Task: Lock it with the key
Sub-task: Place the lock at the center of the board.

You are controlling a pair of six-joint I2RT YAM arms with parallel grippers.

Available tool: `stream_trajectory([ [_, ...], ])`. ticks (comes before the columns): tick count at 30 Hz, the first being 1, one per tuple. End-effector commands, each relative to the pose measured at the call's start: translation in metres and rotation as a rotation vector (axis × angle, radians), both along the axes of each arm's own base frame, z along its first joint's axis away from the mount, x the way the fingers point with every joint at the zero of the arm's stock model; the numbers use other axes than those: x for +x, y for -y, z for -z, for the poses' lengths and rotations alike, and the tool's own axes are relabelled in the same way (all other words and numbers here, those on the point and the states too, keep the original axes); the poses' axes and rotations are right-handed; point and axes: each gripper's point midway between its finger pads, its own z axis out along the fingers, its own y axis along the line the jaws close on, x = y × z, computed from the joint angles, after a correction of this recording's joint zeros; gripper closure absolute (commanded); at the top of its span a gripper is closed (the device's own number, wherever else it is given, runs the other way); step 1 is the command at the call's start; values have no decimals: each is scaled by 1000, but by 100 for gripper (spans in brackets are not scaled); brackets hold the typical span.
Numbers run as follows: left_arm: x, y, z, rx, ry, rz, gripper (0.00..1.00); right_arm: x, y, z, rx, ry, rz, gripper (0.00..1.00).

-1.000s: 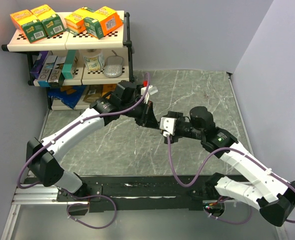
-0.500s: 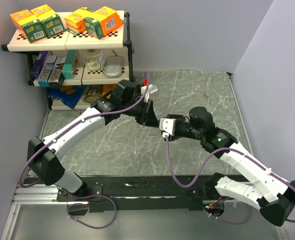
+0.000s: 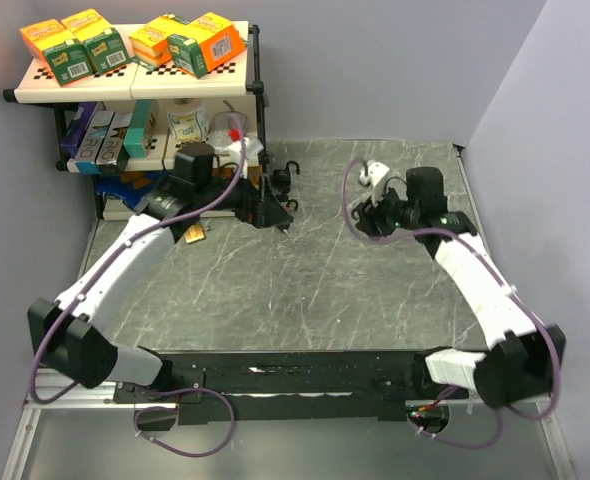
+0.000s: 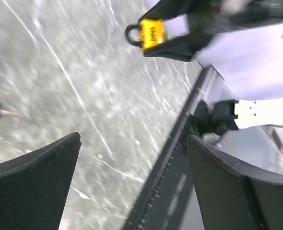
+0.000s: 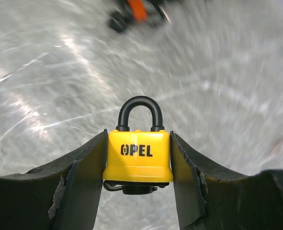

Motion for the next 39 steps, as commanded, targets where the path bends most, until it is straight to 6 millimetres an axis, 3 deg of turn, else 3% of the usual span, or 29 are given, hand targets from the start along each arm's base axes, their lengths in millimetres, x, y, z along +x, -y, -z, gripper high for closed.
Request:
stream_trajectory([
  [1, 12, -26, -47, -45, 238, -92, 4, 46, 30, 13, 83, -139, 237, 100],
  [3, 17, -39, -54, -51, 306, -163, 4, 70, 54, 16, 105, -165, 352, 100],
  [4, 23, -46, -54, -34, 329, -212, 4, 83, 62, 33, 99, -207, 388, 100],
  [6, 30, -56, -53, -3, 360, -275, 4, 108, 83, 35, 110, -196, 475, 100],
  [7, 34, -60, -53, 13, 368, -298, 4, 119, 91, 54, 95, -237, 504, 100],
  [8, 35, -61, -51, 25, 363, -301, 4, 131, 98, 53, 100, -233, 528, 100],
  [9, 34, -63, -45, 47, 349, -292, 4, 137, 99, 58, 94, -243, 535, 100],
  [10, 32, -63, -45, 46, 346, -276, 4, 145, 100, 78, 78, -280, 538, 100],
  [11, 31, -64, -44, 51, 343, -268, 4, 155, 101, 77, 73, -268, 546, 100],
  [12, 29, -65, -40, 65, 341, -255, 4, 165, 116, 90, 66, -279, 578, 100],
  [14, 29, -68, -38, 73, 337, -264, 4, 180, 119, 91, 58, -260, 587, 100],
  [16, 29, -71, -36, 77, 333, -271, 4, 191, 123, 108, 41, -288, 599, 100],
  [17, 29, -72, -35, 79, 329, -272, 4, 200, 123, 104, 46, -276, 601, 100],
  [18, 29, -73, -34, 81, 326, -273, 4, 204, 124, 118, 38, -306, 607, 100],
  [20, 29, -73, -31, 84, 317, -269, 4, 214, 127, 119, 32, -308, 634, 100],
  [21, 28, -73, -28, 85, 311, -266, 4, 217, 130, 131, 22, -333, 645, 100],
  [26, 31, -74, -23, 87, 303, -266, 4, 234, 139, 141, -6, -343, 693, 100],
  [28, 34, -74, -21, 88, 299, -264, 4, 236, 139, 155, -13, -379, 706, 100],
  [29, 36, -74, -21, 88, 303, -263, 4, 240, 139, 151, -16, -382, 711, 100],
  [31, 40, -73, -20, 86, 301, -261, 4, 242, 141, 163, -24, -412, 732, 100],
  [32, 41, -73, -20, 85, 299, -258, 4, 247, 143, 159, -21, -402, 737, 99],
  [39, 51, -74, -19, 78, 289, -253, 4, 249, 145, 179, -30, -459, 783, 87],
])
